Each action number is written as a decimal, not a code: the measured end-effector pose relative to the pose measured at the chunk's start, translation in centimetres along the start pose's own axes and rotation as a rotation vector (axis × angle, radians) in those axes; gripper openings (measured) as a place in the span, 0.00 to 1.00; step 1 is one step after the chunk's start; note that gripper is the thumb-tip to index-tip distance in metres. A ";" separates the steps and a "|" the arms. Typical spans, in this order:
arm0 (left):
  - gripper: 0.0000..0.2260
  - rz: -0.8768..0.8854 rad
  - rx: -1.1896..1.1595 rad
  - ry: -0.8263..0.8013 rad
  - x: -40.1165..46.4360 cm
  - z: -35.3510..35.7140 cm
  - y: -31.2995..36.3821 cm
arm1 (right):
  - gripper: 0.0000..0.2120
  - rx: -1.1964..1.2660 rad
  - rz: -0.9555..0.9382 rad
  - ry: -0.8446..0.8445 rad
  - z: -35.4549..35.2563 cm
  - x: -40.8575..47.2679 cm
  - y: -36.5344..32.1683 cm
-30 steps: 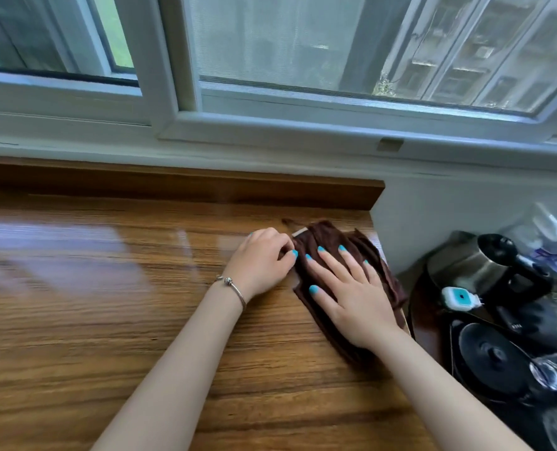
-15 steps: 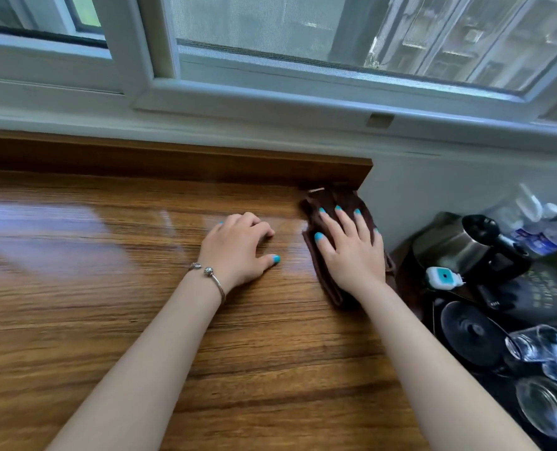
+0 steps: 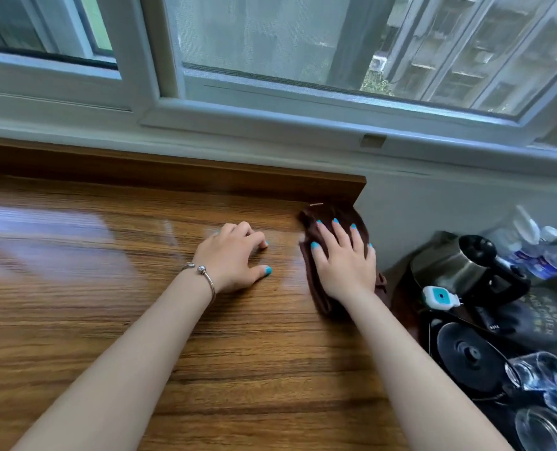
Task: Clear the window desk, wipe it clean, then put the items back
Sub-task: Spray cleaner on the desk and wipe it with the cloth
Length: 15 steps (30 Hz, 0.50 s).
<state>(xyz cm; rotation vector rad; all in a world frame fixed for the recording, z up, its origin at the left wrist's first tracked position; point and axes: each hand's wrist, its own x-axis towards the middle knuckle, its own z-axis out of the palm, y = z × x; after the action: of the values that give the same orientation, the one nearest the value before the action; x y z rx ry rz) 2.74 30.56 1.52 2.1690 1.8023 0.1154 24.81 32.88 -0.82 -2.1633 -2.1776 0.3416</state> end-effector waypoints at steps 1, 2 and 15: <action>0.20 -0.004 -0.001 -0.017 -0.1 -0.1 0.1 | 0.25 0.019 0.017 -0.016 -0.3 1.8 -0.5; 0.20 -0.009 -0.003 -0.026 -0.1 -0.2 0.2 | 0.25 0.027 0.020 -0.023 -0.4 3.0 -1.0; 0.21 0.054 -0.172 -0.079 -0.1 -3.1 -4.0 | 0.25 -0.152 -0.198 0.023 1.3 -2.0 0.7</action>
<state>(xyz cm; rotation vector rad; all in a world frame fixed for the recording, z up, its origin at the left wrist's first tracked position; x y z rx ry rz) -1.86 31.70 3.26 2.0720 1.6287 0.1868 25.24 30.74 -2.03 -1.9848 -2.4516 0.1443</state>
